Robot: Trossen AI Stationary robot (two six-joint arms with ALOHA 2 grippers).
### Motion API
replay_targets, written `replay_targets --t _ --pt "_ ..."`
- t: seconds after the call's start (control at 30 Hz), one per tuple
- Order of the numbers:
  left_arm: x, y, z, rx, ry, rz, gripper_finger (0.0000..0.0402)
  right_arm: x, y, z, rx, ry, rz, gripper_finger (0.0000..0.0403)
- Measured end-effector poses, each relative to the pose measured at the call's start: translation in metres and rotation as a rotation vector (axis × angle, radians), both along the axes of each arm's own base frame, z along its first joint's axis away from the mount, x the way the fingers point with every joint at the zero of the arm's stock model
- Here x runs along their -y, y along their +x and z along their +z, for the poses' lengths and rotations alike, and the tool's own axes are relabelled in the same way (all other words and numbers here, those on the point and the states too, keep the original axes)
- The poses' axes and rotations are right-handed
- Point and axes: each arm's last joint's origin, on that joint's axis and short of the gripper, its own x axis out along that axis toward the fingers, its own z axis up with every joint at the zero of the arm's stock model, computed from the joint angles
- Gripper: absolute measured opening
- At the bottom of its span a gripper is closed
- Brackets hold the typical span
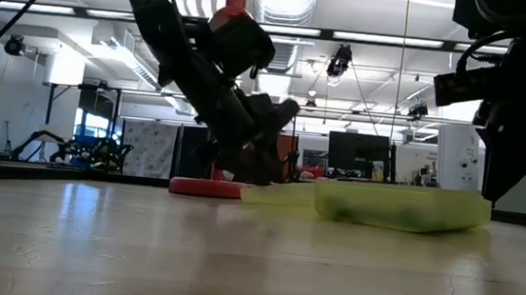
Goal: Pick & place school supplies into a supply box
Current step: Close the yellow supply box
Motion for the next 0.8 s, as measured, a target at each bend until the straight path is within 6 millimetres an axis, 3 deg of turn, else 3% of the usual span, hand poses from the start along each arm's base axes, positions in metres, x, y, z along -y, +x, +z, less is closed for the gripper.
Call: replay_targets --t 0.2,0.33,0.6,0.8 --pt "0.006 -0.001 -0.015 -0.085 -0.04 -0.054 0.0108 0.0 0.0 0.0 -0.001 -0.005 -0.001 0.0059" --pt "0.021 -0.009 -0.01 -0.156 -0.074 -0.11 0.0108 0.001 -0.001 -0.001 -0.005 -0.007 -0.001 0.0059" --pt "0.072 -0.023 0.02 -0.149 -0.127 -0.217 0.0108 0.002 -0.004 -0.005 -0.019 -0.017 -0.002 0.0059" --pt "0.116 -0.039 0.02 -0.221 -0.147 -0.248 0.0108 0.003 -0.005 -0.006 -0.014 -0.02 -0.021 0.0059"
